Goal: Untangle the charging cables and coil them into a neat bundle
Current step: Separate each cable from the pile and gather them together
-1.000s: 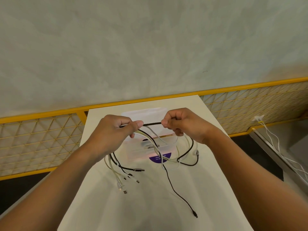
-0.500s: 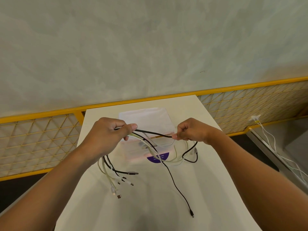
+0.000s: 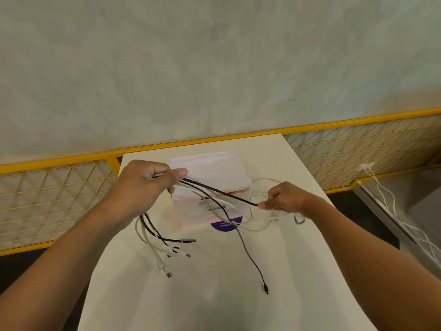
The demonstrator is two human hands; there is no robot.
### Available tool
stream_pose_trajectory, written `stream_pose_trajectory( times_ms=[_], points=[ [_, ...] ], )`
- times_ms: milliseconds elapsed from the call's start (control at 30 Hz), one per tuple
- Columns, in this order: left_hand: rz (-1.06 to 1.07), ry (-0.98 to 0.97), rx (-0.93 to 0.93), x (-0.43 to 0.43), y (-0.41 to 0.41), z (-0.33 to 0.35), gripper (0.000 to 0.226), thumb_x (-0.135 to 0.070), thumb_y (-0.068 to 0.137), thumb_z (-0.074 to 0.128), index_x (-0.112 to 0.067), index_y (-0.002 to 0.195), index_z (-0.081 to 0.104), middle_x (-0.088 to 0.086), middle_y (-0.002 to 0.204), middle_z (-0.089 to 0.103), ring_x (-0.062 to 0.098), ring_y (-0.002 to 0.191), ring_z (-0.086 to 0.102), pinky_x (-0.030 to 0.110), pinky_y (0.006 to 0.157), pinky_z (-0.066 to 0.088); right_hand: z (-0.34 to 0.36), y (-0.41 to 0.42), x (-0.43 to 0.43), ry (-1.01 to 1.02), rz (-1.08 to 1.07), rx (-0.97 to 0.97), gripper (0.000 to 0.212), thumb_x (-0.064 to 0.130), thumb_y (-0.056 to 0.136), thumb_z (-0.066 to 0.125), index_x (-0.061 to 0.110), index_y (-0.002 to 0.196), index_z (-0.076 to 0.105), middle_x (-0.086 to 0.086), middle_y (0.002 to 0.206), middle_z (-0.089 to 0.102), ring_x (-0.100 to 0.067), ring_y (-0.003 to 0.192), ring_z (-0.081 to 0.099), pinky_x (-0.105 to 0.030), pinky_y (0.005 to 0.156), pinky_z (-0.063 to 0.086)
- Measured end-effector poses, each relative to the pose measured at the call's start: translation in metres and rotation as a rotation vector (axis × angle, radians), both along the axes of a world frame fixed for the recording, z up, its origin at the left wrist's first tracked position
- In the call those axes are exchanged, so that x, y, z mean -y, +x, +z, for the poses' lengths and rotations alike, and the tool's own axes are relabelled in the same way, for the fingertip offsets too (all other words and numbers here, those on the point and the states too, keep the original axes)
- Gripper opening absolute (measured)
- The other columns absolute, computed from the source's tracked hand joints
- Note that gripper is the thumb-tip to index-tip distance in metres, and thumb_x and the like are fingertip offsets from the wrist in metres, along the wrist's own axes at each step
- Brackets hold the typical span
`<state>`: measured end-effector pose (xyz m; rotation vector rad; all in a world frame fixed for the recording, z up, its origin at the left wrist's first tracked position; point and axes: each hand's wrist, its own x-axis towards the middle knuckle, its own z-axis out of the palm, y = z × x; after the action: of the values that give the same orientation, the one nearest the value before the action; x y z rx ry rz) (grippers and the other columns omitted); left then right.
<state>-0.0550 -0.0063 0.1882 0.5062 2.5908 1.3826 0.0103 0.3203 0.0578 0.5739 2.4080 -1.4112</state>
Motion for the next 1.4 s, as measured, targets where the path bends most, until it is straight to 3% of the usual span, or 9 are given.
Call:
stream_pose_trajectory(
  times_ms=[133, 500, 667, 767, 900, 1033, 1267, 1400],
  points=[
    [0.017, 0.024, -0.053, 0.007, -0.005, 0.003, 0.044, -0.040, 0.090, 0.067, -0.009, 0.058, 0.065, -0.007, 0.041, 0.035, 0.015, 0.047, 0.029, 0.029, 0.054, 0.027, -0.017, 0.010, -0.009, 0.015, -0.074, 0.015, 0.042, 0.024, 0.079, 0.085, 0.011, 0.055, 0.053, 0.007, 0.045, 0.047, -0.009, 0.046, 0.040, -0.018, 0.052, 0.036],
    [0.004, 0.046, -0.098, 0.006, -0.003, 0.005, 0.043, -0.040, 0.088, 0.068, -0.008, 0.059, 0.066, -0.003, 0.048, 0.038, 0.009, 0.042, 0.028, 0.028, 0.052, 0.025, -0.057, 0.027, -0.020, 0.070, -0.259, 0.085, 0.040, 0.034, 0.075, 0.088, -0.001, 0.072, 0.068, -0.006, 0.062, 0.058, -0.019, 0.066, 0.050, -0.032, 0.068, 0.041],
    [0.008, 0.042, -0.100, 0.003, -0.002, 0.007, 0.043, -0.039, 0.089, 0.067, -0.007, 0.061, 0.066, -0.008, 0.041, 0.036, 0.009, 0.042, 0.033, 0.029, 0.055, 0.028, -0.058, 0.023, -0.013, 0.133, -0.351, 0.069, 0.040, 0.036, 0.080, 0.084, 0.008, 0.065, 0.059, -0.004, 0.062, 0.056, -0.017, 0.062, 0.049, -0.028, 0.060, 0.039],
    [0.005, 0.054, -0.093, 0.005, -0.002, 0.007, 0.043, -0.038, 0.090, 0.067, -0.006, 0.061, 0.066, -0.008, 0.041, 0.035, 0.009, 0.043, 0.033, 0.030, 0.057, 0.028, -0.061, 0.021, -0.013, 0.161, -0.401, 0.061, 0.040, 0.039, 0.082, 0.082, 0.007, 0.069, 0.061, -0.006, 0.067, 0.059, -0.019, 0.067, 0.052, -0.030, 0.064, 0.042],
    [0.002, 0.059, -0.091, 0.008, -0.002, 0.007, 0.044, -0.041, 0.088, 0.068, -0.007, 0.060, 0.066, -0.007, 0.045, 0.030, 0.016, 0.050, 0.028, 0.032, 0.058, 0.026, -0.071, 0.022, -0.010, 0.223, -0.430, 0.080, 0.045, 0.048, 0.083, 0.078, 0.007, 0.071, 0.062, -0.005, 0.067, 0.062, -0.021, 0.070, 0.055, -0.033, 0.067, 0.044],
    [0.002, 0.061, -0.102, 0.008, -0.002, 0.009, 0.044, -0.039, 0.089, 0.068, -0.004, 0.062, 0.067, -0.008, 0.042, 0.032, 0.009, 0.045, 0.028, 0.031, 0.056, 0.025, -0.075, 0.021, -0.010, 0.232, -0.474, 0.067, 0.049, 0.052, 0.082, 0.077, 0.006, 0.073, 0.062, -0.006, 0.070, 0.060, -0.022, 0.068, 0.053, -0.033, 0.064, 0.042],
    [0.000, 0.077, -0.087, 0.010, -0.001, 0.009, 0.045, -0.042, 0.087, 0.067, -0.004, 0.064, 0.068, -0.008, 0.043, 0.033, 0.009, 0.045, 0.028, 0.033, 0.060, 0.029, -0.077, 0.025, -0.011, 0.233, -0.499, 0.082, 0.047, 0.049, 0.083, 0.077, 0.003, 0.079, 0.066, -0.007, 0.072, 0.061, -0.022, 0.071, 0.053, -0.031, 0.065, 0.043],
    [-0.004, 0.086, -0.043, 0.007, 0.000, 0.009, 0.046, -0.048, 0.084, 0.066, -0.007, 0.064, 0.069, -0.005, 0.046, 0.031, 0.020, 0.050, 0.029, 0.035, 0.060, 0.030, -0.078, 0.027, -0.011, 0.222, -0.411, 0.112, 0.042, 0.045, 0.088, 0.073, 0.004, 0.083, 0.068, -0.005, 0.077, 0.066, -0.021, 0.073, 0.058, -0.033, 0.069, 0.048]
  ],
)
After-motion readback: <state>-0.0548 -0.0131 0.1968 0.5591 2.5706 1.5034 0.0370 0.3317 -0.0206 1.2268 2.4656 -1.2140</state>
